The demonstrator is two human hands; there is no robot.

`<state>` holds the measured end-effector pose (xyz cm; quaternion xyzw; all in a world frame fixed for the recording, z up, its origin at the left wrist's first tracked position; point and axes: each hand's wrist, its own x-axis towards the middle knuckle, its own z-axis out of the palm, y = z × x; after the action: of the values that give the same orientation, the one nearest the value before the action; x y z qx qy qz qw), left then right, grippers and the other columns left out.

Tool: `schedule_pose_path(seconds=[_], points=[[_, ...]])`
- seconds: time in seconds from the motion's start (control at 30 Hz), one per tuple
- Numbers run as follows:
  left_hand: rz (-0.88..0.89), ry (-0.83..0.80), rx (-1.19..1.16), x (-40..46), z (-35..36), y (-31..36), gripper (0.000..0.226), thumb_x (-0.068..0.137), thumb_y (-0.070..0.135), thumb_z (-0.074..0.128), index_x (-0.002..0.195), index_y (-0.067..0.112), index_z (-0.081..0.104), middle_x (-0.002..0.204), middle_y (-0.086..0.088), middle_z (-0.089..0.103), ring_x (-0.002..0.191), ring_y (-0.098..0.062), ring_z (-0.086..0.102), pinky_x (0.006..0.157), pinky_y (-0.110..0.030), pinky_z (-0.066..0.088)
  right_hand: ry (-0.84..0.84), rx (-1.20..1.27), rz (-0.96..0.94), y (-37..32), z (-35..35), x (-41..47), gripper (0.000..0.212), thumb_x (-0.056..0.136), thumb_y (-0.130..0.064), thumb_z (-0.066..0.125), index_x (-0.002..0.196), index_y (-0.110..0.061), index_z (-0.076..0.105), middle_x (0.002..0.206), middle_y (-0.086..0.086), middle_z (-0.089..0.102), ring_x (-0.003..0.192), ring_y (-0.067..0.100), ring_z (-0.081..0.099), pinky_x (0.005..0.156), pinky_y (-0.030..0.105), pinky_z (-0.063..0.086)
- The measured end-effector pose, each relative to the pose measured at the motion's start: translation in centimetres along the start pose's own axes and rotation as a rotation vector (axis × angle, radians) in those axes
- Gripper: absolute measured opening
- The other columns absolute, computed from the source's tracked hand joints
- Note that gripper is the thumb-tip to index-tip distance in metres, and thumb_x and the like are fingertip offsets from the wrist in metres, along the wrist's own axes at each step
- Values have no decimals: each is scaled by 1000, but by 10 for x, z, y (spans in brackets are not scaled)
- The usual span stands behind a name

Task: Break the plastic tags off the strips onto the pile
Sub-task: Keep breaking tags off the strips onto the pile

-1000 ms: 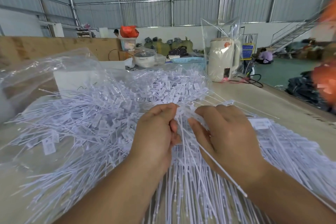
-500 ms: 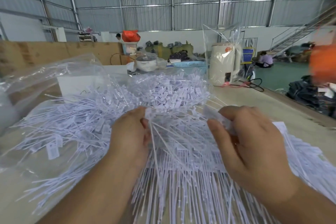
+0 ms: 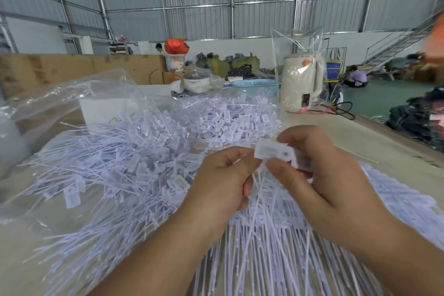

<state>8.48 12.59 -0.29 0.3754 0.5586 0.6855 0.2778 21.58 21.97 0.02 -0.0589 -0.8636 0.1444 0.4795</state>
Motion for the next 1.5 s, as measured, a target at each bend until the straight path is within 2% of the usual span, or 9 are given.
schedule_pose_path(seconds=[0.1,0.3,0.6,0.77,0.87,1.03,1.13,1.3,1.5], points=[[-2,14,4,0,-2,0,27,92,23,62,67,28,73,42,5,40,37,-8,32,42,-20,28,80,15,-41,-3,-7,4,12,95,-43,47,94,-32,52,69,-10,54,63,7,54,53,20,39],[16,11,26,0,-1,1,24,94,22,61,77,31,76,42,5,41,37,-6,32,40,-19,28,-31,96,-1,2,-7,8,20,92,-41,51,84,-26,61,65,1,58,59,15,54,53,31,42],[-13,-2,20,-1,-3,-1,30,92,19,59,67,27,73,43,-1,45,37,-10,33,39,-20,27,-178,89,116,14,6,5,18,90,-48,51,92,-31,57,64,-3,54,52,12,46,48,22,35],[29,4,100,1,-5,-4,32,97,18,53,72,23,72,43,-2,48,38,-13,33,39,-20,27,-185,-28,116,19,2,7,20,93,-42,56,79,-27,59,61,-11,50,58,12,49,49,25,35],[52,-26,141,1,-7,-4,29,97,25,53,77,26,72,45,-1,50,39,-13,34,40,-20,28,-216,1,138,23,1,6,21,91,-41,56,77,-26,58,60,-11,50,54,12,46,48,26,33],[61,-120,189,0,-10,-4,9,86,36,65,84,31,73,48,3,52,39,-10,38,42,-20,33,-162,65,141,23,5,3,19,91,-43,56,97,-25,57,54,-8,46,45,9,43,46,15,28],[74,-85,207,4,-12,-7,10,90,32,64,84,31,72,47,3,52,38,-10,39,42,-20,33,-186,112,172,21,5,4,26,90,-50,49,92,-25,57,54,-9,46,46,10,41,45,16,28],[56,66,229,14,-23,-7,22,94,22,62,77,32,72,46,3,53,38,-11,39,41,-20,32,-270,-272,124,20,-3,7,44,98,-53,33,93,-22,64,79,-8,63,77,17,58,77,39,45],[8,151,139,23,-39,-4,14,91,14,63,81,19,72,45,0,49,34,-11,35,36,-17,30,-280,-424,114,12,-5,8,46,97,-50,31,113,-21,63,95,-6,66,90,22,58,91,41,42]])
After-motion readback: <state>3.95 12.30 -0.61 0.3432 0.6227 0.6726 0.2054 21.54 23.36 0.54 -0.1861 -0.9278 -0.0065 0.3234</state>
